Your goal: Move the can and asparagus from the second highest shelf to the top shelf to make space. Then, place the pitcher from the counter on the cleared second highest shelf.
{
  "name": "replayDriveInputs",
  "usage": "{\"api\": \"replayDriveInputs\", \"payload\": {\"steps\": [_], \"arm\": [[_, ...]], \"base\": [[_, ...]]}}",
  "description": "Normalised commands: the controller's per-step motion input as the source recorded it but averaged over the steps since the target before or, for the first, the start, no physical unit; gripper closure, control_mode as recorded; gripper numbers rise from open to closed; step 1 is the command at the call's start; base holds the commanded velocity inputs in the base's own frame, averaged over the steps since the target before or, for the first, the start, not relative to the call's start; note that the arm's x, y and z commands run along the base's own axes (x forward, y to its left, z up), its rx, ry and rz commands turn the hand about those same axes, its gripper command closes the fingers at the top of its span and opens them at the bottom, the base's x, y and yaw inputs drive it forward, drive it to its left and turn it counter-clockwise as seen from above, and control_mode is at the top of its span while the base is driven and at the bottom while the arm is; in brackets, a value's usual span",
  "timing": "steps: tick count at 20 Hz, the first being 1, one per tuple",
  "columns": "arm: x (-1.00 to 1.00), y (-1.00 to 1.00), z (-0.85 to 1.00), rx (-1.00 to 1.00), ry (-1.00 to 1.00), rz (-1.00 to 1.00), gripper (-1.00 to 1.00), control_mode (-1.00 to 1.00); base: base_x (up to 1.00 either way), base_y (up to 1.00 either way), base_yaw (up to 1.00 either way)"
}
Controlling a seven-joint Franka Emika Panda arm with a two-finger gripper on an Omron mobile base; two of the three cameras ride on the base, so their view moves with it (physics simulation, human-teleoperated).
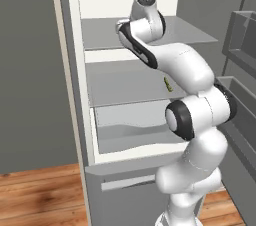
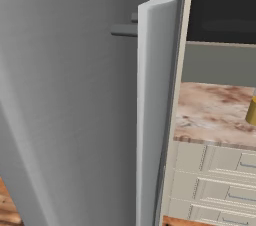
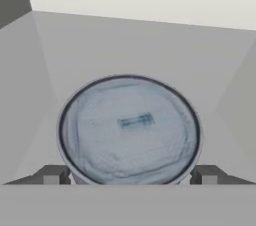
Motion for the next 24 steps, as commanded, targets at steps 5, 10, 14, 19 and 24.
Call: {"api": "replayDriveInputs", "payload": {"steps": [5,10,14,19,24], "arm": [[0.86,0.02,-0.12,-0.04,0.08,0.0,-1.0,-1.0],[0.41,0.12,-0.36,-0.09,-0.05,-0.02,-1.0,-1.0],[0.0,0.13,-0.53,-0.09,-0.23,-0.07,-1.0,-1.0],[0.0,0.03,-0.44,-0.06,-0.29,-0.1,-1.0,-1.0],[-0.18,0.0,-0.15,-0.02,-0.27,-0.12,-1.0,-1.0]], "base": [[0.0,0.0,0.0],[0.0,0.0,0.0],[0.0,0.0,0.0],[0.0,0.0,0.0],[0.0,0.0,0.0]]}}
